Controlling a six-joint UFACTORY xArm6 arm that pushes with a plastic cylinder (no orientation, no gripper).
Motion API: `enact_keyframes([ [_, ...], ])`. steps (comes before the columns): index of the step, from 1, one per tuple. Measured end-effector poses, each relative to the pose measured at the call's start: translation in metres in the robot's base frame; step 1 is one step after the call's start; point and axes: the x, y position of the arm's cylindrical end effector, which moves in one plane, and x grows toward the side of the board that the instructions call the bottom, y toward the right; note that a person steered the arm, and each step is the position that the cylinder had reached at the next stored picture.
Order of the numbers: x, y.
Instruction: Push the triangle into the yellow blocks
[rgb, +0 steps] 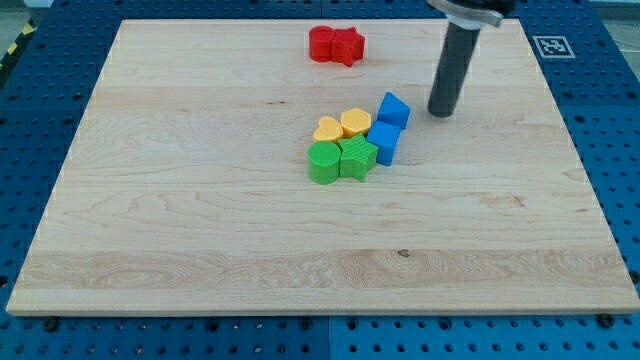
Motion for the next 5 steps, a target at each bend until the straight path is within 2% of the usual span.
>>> enact_keyframes([
  [1, 0.016, -0.029],
  [5, -0.003, -0.08],
])
